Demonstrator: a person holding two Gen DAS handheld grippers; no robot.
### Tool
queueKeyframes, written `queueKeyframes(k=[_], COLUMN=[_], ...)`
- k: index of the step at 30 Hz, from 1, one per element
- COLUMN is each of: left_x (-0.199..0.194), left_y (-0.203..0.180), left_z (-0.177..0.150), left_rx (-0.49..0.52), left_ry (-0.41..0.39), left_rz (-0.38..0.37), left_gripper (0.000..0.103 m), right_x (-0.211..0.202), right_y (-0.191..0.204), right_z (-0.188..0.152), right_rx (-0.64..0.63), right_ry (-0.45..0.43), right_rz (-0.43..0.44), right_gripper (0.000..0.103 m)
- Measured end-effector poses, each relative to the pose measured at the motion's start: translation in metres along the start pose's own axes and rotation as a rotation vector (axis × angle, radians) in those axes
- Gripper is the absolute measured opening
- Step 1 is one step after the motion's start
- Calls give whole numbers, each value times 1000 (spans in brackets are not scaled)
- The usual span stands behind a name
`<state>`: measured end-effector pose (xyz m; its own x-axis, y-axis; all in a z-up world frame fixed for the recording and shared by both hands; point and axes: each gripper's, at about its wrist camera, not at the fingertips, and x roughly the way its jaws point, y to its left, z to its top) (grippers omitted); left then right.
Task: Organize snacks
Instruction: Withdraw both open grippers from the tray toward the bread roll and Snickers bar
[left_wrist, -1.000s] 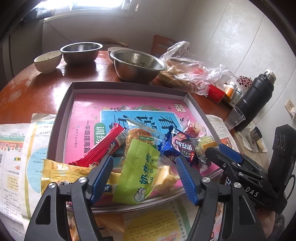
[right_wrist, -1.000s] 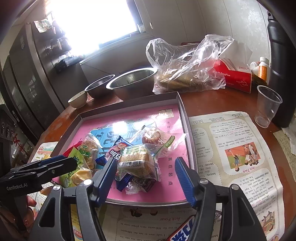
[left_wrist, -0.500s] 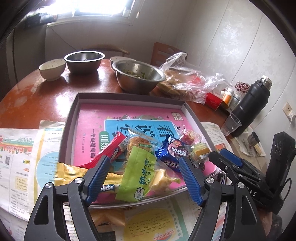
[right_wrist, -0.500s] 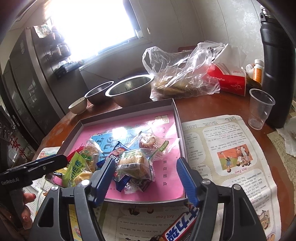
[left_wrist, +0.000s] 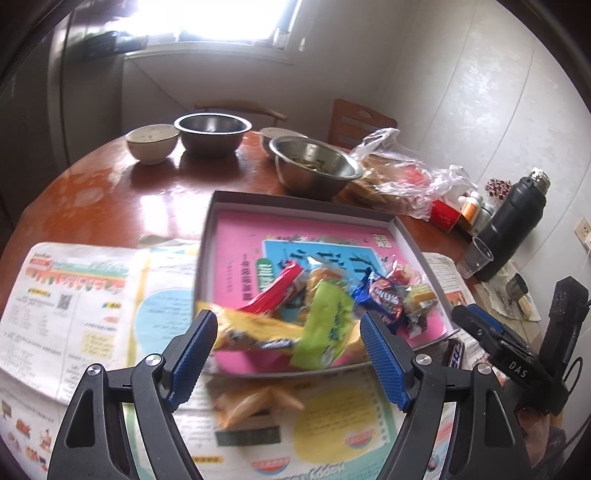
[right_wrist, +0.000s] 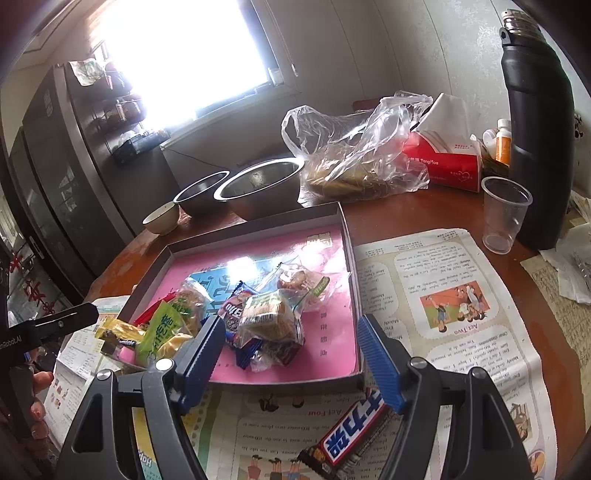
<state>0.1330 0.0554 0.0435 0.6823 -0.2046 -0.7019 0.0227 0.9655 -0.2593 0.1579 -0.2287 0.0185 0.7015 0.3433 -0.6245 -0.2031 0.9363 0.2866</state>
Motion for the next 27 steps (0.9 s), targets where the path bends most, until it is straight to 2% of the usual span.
queueKeyframes(k=[9,27], left_x=[-14,-11], left_y=[8,-1], left_z=[-25,-64], left_rx=[-2,16], left_ry=[14,71], left_rz=[17,29], left_gripper=[81,81], right_x=[-13,-39], right_y=[7,9], right_z=[-10,-41], right_rx=[-13,-20], right_ry=[-4,16], right_rz=[17,25], right_gripper=[74,79])
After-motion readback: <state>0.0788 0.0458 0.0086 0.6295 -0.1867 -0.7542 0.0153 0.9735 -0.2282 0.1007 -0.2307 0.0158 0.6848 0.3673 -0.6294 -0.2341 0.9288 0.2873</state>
